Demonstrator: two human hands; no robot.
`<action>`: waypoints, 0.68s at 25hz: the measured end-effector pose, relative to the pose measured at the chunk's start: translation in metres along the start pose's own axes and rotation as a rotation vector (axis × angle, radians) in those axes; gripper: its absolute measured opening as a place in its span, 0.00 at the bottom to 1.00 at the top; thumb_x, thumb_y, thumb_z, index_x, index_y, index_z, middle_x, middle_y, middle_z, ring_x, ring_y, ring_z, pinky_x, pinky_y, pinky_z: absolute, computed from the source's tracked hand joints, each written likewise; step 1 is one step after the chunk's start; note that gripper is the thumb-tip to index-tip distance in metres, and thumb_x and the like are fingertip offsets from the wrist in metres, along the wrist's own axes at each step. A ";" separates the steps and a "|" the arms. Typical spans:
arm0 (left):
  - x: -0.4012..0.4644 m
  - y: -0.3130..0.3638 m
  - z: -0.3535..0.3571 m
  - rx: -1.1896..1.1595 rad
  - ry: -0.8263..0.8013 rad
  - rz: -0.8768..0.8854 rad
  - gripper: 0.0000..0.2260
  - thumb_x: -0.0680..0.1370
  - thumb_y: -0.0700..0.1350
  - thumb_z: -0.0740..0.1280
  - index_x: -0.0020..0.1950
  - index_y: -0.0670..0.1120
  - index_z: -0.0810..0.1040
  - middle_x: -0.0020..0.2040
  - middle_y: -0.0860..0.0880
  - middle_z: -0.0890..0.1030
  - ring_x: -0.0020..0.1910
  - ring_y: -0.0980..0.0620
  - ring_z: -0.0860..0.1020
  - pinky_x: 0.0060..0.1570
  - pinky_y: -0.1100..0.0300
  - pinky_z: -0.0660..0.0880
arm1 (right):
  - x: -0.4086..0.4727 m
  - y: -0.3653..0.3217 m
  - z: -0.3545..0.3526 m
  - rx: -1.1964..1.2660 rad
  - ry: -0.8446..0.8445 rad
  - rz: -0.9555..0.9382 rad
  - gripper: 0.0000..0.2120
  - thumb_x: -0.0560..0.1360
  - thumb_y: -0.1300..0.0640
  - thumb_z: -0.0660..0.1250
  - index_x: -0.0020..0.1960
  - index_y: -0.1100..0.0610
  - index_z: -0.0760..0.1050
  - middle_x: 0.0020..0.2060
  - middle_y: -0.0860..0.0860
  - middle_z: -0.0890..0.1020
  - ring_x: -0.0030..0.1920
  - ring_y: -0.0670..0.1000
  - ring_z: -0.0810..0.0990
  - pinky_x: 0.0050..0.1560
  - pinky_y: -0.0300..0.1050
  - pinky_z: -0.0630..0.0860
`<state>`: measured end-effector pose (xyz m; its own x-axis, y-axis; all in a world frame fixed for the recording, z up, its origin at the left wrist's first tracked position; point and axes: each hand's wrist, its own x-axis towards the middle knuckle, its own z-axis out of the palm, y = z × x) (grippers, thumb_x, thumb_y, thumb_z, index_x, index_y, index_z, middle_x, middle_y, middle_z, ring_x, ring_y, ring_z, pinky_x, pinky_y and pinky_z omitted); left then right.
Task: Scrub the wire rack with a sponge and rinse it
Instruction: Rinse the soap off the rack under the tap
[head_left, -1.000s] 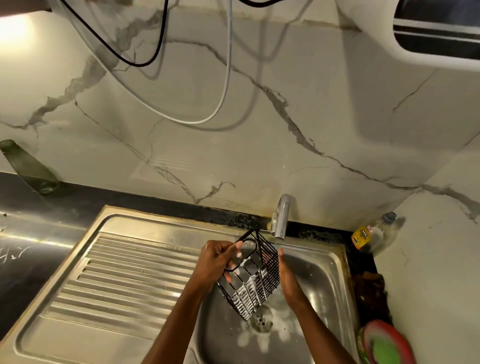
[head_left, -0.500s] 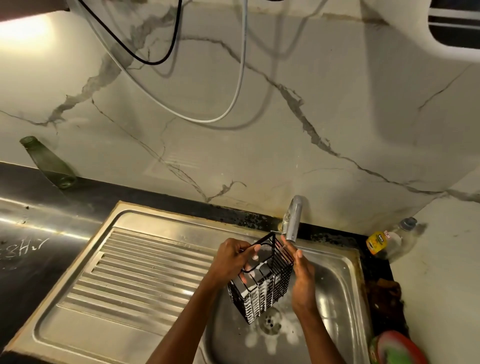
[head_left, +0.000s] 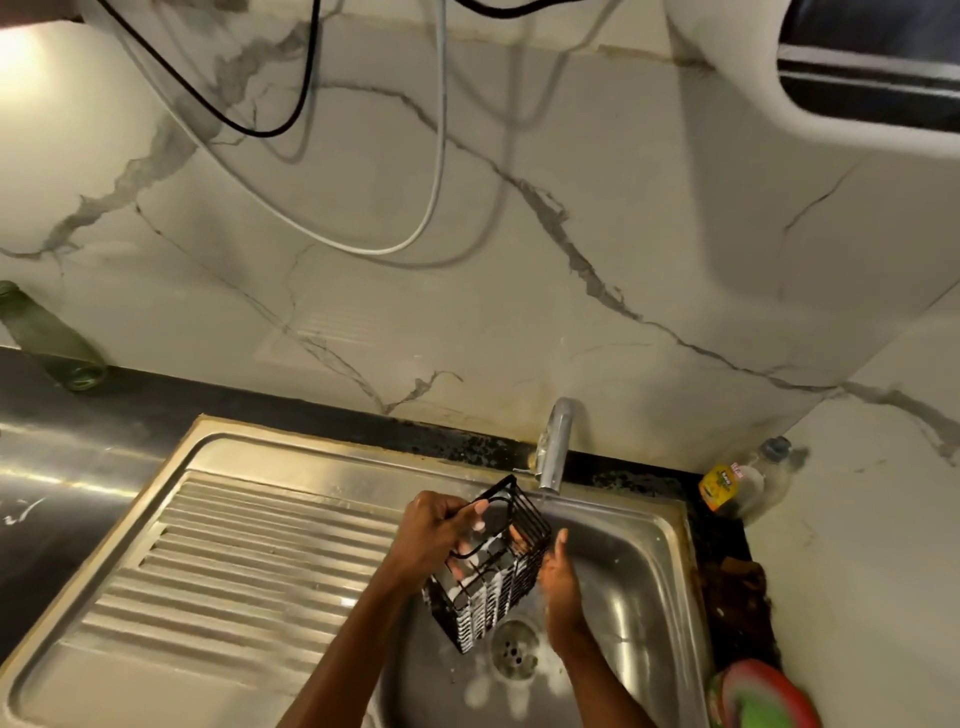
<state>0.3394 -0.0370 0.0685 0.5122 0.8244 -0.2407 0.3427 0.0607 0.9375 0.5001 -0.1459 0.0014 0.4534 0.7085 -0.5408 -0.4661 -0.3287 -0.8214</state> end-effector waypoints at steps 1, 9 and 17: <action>-0.001 0.001 -0.001 -0.022 0.001 -0.013 0.16 0.81 0.51 0.70 0.40 0.40 0.84 0.29 0.44 0.79 0.23 0.47 0.78 0.22 0.60 0.75 | 0.002 -0.001 0.005 0.004 -0.010 0.030 0.35 0.78 0.32 0.49 0.68 0.57 0.74 0.69 0.56 0.76 0.66 0.52 0.78 0.67 0.48 0.71; 0.005 0.002 -0.004 0.102 0.022 0.060 0.17 0.81 0.54 0.70 0.37 0.47 0.82 0.27 0.47 0.80 0.23 0.46 0.81 0.24 0.58 0.77 | -0.018 -0.040 0.029 0.052 -0.009 -0.174 0.31 0.82 0.37 0.47 0.65 0.57 0.77 0.57 0.50 0.84 0.59 0.47 0.82 0.58 0.42 0.77; -0.001 0.017 -0.009 -0.040 0.033 0.056 0.16 0.80 0.51 0.71 0.40 0.40 0.85 0.27 0.43 0.78 0.21 0.50 0.76 0.21 0.61 0.74 | 0.019 0.027 -0.012 -0.062 0.046 -0.047 0.36 0.77 0.27 0.52 0.73 0.51 0.69 0.70 0.49 0.74 0.70 0.49 0.71 0.75 0.54 0.63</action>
<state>0.3371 -0.0317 0.0872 0.5034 0.8451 -0.1802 0.2820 0.0364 0.9587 0.5054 -0.1491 -0.0329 0.5089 0.6950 -0.5078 -0.3962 -0.3346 -0.8550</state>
